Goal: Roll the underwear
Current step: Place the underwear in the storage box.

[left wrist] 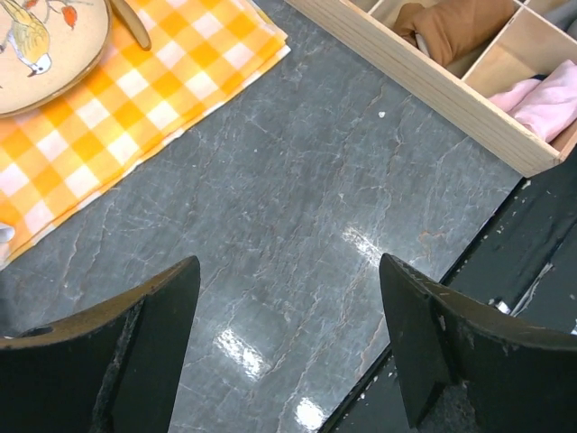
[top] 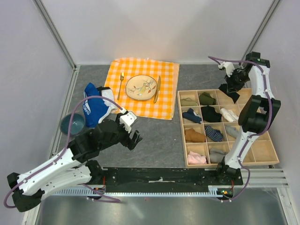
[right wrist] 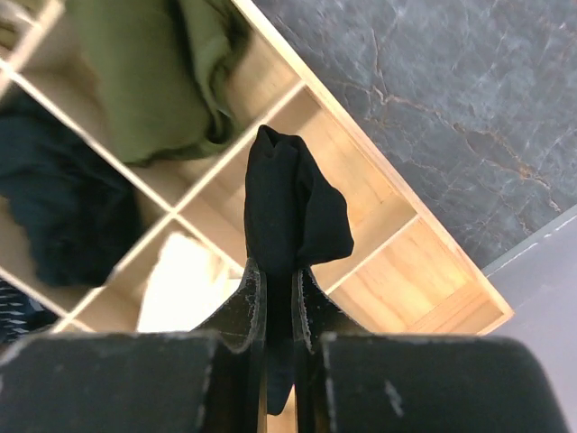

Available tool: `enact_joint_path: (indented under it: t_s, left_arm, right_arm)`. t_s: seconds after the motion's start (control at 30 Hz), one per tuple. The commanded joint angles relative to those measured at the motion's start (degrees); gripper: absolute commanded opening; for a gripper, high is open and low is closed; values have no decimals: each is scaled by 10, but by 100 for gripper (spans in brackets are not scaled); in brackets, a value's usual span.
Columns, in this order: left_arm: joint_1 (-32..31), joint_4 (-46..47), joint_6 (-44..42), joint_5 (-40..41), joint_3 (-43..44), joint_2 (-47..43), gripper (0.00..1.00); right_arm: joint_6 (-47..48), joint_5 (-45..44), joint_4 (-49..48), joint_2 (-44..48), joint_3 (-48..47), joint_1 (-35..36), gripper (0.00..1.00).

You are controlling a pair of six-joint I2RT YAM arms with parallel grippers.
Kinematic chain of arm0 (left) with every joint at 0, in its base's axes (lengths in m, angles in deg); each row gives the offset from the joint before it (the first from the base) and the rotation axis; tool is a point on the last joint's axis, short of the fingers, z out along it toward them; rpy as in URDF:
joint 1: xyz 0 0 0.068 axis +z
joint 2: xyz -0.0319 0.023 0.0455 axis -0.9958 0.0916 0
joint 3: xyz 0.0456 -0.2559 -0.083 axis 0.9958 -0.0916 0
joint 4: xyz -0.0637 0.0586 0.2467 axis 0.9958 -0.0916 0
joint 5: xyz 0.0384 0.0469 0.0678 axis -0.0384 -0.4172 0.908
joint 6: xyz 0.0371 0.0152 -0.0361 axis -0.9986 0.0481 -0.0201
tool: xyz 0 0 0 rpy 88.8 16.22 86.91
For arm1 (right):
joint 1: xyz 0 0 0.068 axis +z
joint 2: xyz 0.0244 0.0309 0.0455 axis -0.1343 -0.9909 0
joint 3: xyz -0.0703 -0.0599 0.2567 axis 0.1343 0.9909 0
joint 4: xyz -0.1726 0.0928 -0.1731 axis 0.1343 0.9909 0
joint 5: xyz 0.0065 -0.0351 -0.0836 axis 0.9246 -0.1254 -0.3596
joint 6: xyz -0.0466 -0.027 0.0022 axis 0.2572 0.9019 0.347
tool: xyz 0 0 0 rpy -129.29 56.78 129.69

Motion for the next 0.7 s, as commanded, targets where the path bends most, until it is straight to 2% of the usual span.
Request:
enact_joint_path:
  t_s: [0.0,0.13,0.3,0.5,0.57,0.67]
  left_arm:
    - [2,4,-41,23,-4,-30,86]
    - [2,7,-40,44,-11,-40,87]
    - [2,11,-41,53,-12,-41,87]
    - [2,20,-58,50,-18,-40,87]
    - [2,23,-59,50,-23,-47,87]
    - [2,28,-57,56,-27,-59,88]
  right_arm:
    - [70,-37,-16,-55,-25,-7,1]
    - [95,-36,-67,-91,-22,-7,1]
    - [124,-52,-64,-155,-29,-3,2]
    - [107,-51,-76,-185,-19,12,5]
    - [92,-56,-74,-185,-23,11,13]
    - [75,-79,-57,-173,-43,10,36]
